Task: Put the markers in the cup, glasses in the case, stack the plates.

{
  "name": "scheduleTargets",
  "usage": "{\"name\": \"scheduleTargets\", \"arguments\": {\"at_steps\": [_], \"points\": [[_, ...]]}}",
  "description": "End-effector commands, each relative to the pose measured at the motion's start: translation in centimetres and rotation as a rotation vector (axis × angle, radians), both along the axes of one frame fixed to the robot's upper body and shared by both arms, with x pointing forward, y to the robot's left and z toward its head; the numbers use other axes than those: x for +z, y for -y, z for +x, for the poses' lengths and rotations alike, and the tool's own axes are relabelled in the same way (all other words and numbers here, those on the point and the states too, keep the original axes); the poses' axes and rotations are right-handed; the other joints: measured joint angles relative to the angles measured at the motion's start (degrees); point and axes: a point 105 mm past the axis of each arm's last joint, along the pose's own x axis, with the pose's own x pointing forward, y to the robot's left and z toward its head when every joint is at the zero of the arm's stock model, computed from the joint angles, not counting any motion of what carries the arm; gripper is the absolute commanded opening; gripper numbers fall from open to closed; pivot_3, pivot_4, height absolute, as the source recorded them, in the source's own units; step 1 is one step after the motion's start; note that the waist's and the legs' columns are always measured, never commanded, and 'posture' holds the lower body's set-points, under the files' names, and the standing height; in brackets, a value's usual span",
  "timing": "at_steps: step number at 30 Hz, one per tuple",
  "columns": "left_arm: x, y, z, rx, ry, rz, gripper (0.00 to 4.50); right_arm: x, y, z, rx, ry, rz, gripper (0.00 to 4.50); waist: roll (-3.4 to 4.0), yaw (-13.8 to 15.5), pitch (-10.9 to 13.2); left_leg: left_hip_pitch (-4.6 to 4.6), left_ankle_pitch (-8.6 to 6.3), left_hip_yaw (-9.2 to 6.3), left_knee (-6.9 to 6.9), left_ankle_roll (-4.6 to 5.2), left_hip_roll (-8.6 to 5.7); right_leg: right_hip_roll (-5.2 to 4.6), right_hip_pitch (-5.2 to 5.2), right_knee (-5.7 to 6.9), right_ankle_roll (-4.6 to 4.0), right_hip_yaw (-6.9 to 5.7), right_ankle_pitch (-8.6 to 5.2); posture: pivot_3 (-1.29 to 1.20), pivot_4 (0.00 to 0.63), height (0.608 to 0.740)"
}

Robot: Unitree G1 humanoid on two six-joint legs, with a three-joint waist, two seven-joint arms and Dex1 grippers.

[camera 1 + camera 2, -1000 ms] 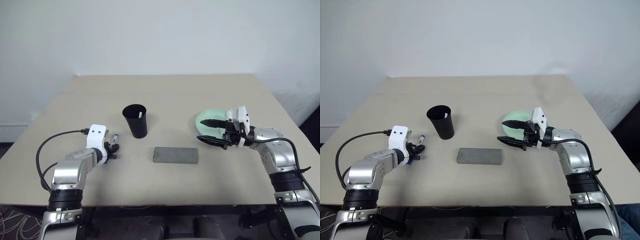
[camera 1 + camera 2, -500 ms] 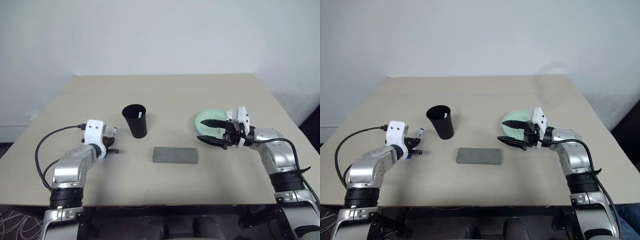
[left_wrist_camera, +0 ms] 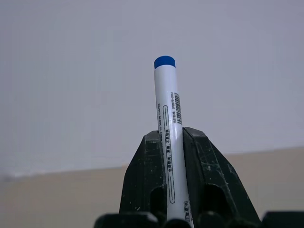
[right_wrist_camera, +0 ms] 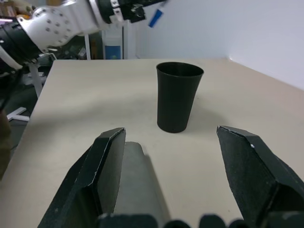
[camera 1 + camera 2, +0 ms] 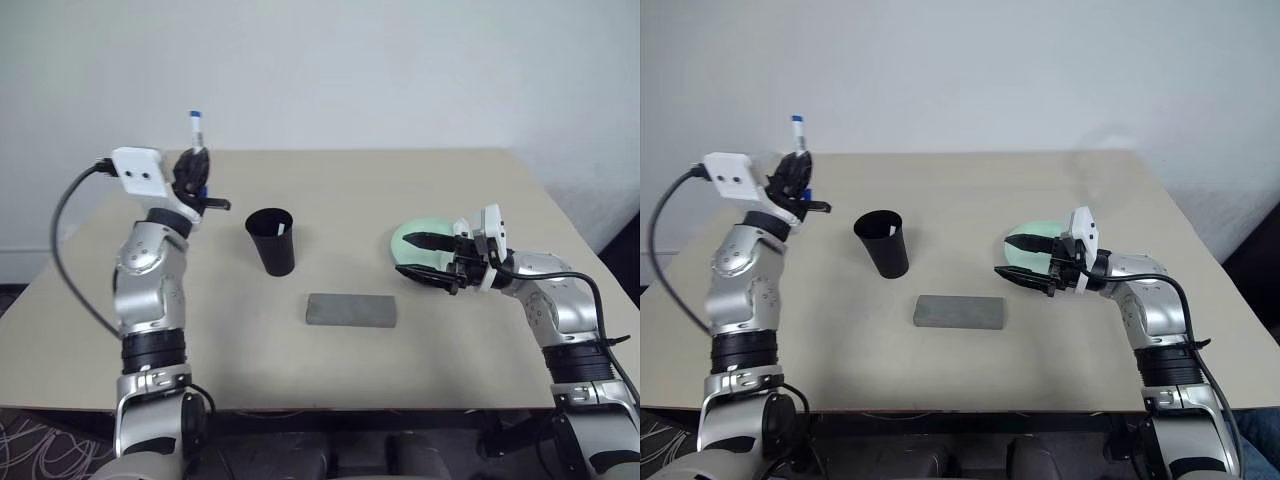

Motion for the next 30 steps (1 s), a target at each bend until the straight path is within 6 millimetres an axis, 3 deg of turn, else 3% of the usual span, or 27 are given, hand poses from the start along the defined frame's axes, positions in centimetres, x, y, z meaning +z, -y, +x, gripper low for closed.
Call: {"name": "scheduleTargets", "arguments": {"at_steps": [1,8,18,19,27,30], "points": [[1.6,2.6,0.3,-0.114,0.09,0.018,0.14,1.6,0.3,-0.1,-0.019,0.059,0.026,3.33,-0.01,0.0,0.0,0.0,0.0,0.04,0.02,0.01,0.03,0.04,0.0,0.0,0.01,0.02,0.01,0.0,0.0,0.74],[0.2,5.1,1.5,-0.184,0.101,0.052,0.14,1.7,0.7,-0.3,-0.048,0.068,0.024,3.33,-0.01,-0.1,0.0,0.02,0.01,0.2,0.05,-0.04,0.36,0.39,-0.02,-0.04,-0.14,0.12,0.15,0.0,0.0,0.74],[-1.2,4.2,2.0,-0.127,0.098,0.073,0.14,1.7,1.2,-0.5,-0.072,0.071,0.017,3.33,-0.02,0.0,0.0,0.02,0.06,0.25,0.16,-0.06,0.45,0.42,0.02,-0.03,-0.11,0.13,0.24,0.0,0.0,0.74],[-1.3,4.1,2.0,-0.123,0.097,0.07,0.86,1.6,1.2,-0.5,-0.072,0.071,0.016,3.33,-0.02,0.0,0.0,0.02,0.06,0.25,0.17,-0.06,0.45,0.42,0.02,-0.03,-0.1,0.13,0.25,0.0,0.0,0.74],[-1.8,4.2,2.1,-0.107,0.096,0.076,3.52,1.7,1.1,-0.3,-0.067,0.072,0.013,3.33,-0.02,0.0,0.0,0.02,0.05,0.24,0.17,-0.06,0.46,0.43,0.02,-0.03,-0.09,0.12,0.25,0.0,0.0,0.74],[-1.8,4.2,2.0,-0.108,0.096,0.074,3.52,1.7,1.0,-0.3,-0.063,0.072,0.012,3.33,-0.02,0.0,0.0,0.02,0.05,0.25,0.17,-0.06,0.46,0.42,0.02,-0.03,-0.09,0.13,0.25,0.0,0.0,0.74]]}}
